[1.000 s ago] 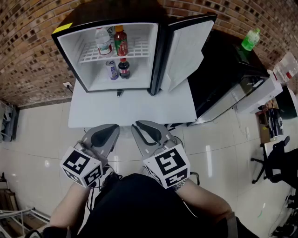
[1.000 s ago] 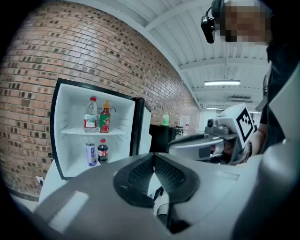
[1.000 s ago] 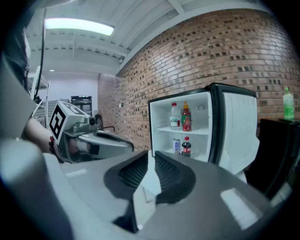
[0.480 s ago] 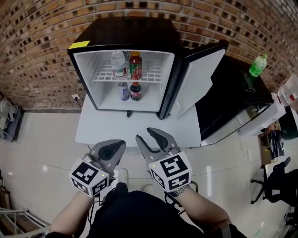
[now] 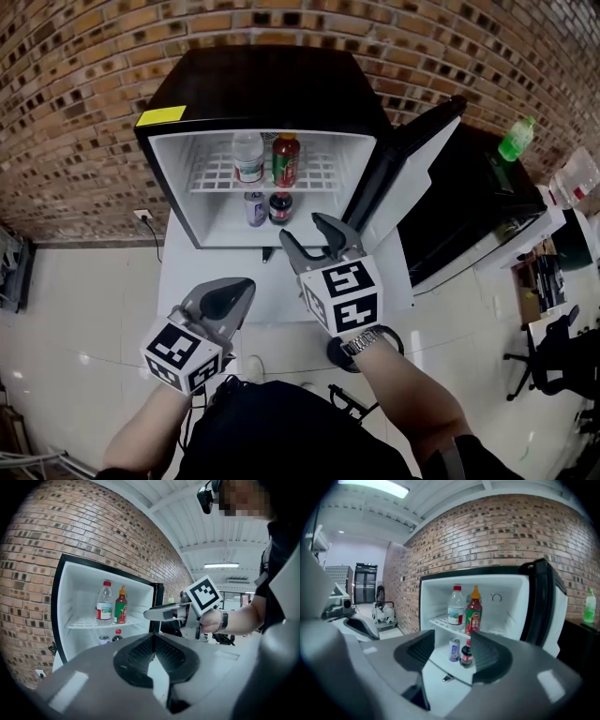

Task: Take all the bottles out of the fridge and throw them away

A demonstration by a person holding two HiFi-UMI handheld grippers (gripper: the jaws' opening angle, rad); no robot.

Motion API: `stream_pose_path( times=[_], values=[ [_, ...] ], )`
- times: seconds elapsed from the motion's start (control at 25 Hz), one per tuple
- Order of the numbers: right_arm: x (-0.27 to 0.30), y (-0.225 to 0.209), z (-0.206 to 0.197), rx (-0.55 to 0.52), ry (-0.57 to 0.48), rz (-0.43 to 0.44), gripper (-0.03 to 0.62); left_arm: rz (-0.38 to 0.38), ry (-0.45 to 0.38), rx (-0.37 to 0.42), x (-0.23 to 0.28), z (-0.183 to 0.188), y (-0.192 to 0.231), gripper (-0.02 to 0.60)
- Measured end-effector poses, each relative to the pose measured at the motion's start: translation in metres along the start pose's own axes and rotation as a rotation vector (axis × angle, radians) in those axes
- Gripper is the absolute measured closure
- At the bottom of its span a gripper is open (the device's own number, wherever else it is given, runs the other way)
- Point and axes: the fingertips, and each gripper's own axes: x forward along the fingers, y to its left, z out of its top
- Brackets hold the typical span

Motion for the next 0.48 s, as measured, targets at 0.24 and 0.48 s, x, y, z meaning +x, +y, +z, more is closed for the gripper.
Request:
stream_pose_path(
  times=[0.24,0.48],
  values=[
    [0.061,-0.031,0.005,-0.018,0.054,-0.105,0.342,-0.030,-0.009,0.008,0.010,0.006,0.042,0.578],
    [0.107,-0.061,0.002,-0.023,0.113,-0.166,0.325,-0.044,0.008,0.004,0.011,0.006,0.074,0.578]
  ],
)
